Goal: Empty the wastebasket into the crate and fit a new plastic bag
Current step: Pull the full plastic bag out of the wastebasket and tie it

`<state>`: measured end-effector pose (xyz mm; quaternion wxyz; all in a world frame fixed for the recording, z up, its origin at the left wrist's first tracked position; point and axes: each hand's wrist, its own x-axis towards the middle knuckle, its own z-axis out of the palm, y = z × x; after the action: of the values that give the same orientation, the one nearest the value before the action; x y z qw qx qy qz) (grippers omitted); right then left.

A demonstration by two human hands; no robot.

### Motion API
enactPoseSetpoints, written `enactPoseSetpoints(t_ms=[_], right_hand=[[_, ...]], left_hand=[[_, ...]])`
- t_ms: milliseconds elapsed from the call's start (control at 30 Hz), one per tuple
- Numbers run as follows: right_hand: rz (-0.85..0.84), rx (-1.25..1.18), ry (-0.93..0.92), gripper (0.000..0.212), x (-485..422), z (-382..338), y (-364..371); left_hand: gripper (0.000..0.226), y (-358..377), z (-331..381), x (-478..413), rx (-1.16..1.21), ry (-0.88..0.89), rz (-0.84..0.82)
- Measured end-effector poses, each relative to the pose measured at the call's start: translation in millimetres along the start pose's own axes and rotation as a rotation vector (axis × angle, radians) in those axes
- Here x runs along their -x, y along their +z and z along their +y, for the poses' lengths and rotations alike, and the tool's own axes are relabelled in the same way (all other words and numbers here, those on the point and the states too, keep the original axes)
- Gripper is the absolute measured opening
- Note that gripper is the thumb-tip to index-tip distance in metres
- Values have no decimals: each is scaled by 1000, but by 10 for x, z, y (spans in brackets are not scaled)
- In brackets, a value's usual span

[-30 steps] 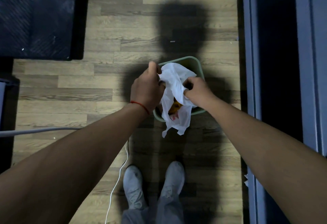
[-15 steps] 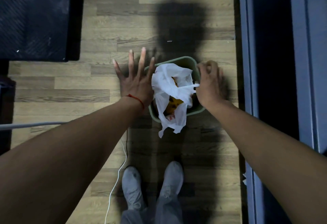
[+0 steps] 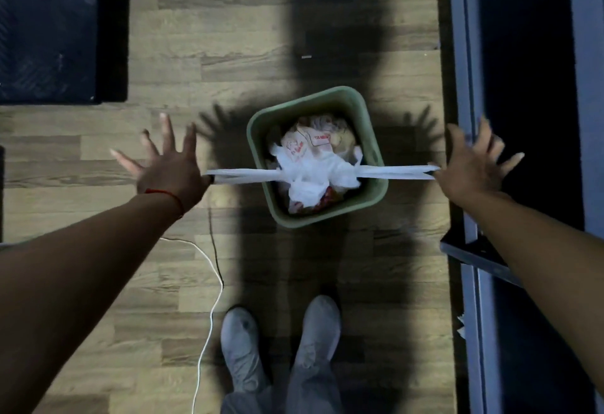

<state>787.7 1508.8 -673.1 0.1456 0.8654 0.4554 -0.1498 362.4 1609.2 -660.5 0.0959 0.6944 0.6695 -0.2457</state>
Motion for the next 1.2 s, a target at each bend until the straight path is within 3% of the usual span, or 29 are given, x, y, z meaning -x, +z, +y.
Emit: enactPoseSetpoints(t_ms=[267, 367, 467, 600, 700, 767, 867, 1000, 1200], right_hand=[[97, -61, -24, 59, -138, 107, 83], [162, -242, -123, 32, -54, 10, -102], [150, -490, -232, 22, 151, -107, -395], [24, -661, -442, 18, 664, -383, -754], [-97, -726, -466, 15, 1058, -652, -903], [-187, -800, -467, 16, 1245, -848, -963], [-336, -829, -468, 27, 1388, -1022, -1008], [-208, -766, -661, 27, 1366, -1076, -883], [27, -820, -508, 26, 1314, -1243, -679]], left_hand=[[78, 180, -135, -79, 26, -17, -12], [45, 48, -160, 17, 240, 95, 96], [18, -276, -22, 209, 455, 250, 167], [24, -777, 233, 626, 691, 378, 157], [20, -941, 430, 910, 852, 322, -49], [35, -947, 559, 1042, 931, 336, -196], [35, -971, 714, 1172, 962, 357, -253], [34, -931, 826, 1212, 1043, 352, -217], [29, -788, 903, 1274, 1130, 393, -123]])
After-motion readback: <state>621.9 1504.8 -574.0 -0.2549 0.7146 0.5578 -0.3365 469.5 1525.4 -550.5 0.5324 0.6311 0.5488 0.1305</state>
